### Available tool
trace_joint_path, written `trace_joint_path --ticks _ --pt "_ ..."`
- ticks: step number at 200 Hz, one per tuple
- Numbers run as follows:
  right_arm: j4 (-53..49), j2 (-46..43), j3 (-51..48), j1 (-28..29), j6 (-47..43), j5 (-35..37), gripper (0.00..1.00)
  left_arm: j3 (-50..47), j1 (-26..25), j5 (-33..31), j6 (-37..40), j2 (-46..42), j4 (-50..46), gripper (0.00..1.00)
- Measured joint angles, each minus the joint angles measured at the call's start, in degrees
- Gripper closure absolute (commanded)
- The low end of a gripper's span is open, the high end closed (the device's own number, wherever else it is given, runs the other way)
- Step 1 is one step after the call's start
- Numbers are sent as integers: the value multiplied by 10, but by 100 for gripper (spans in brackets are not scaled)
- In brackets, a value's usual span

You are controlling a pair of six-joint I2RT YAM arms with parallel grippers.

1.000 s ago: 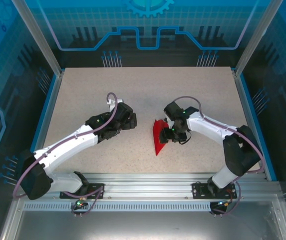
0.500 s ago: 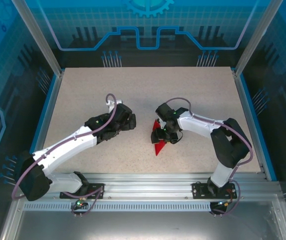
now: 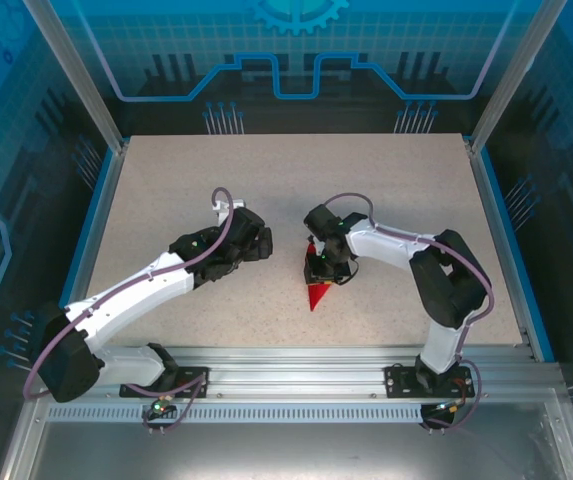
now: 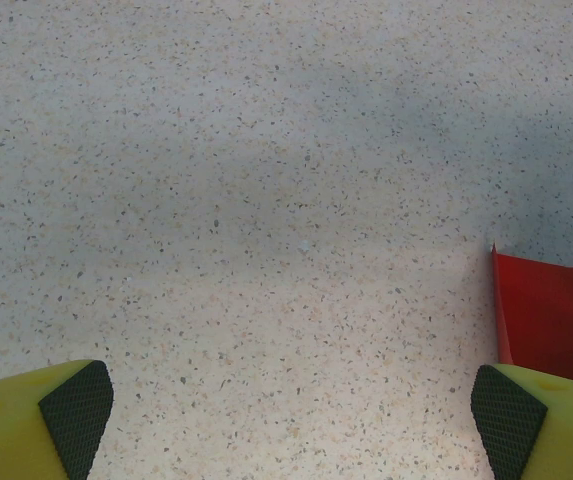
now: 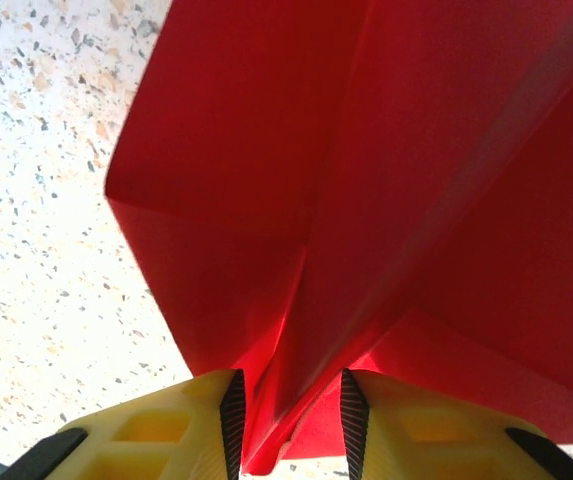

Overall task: Fold a paper plane with a square sheet of paper (fold left side to right side)
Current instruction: Pick up the paper plane at the center of the table.

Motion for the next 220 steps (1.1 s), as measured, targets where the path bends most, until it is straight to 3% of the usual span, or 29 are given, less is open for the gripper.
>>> trace_joint_path --ticks 91,171,220 --pt "-24 24 12 9 1 34 66 -2 0 0 0 -1 0 3" --pt "-51 24 22 12 -3 50 94 -10 0 -10 0 -16 0 3" --pt "-122 25 116 11 -41 82 94 -22 0 -29 0 -54 -12 2"
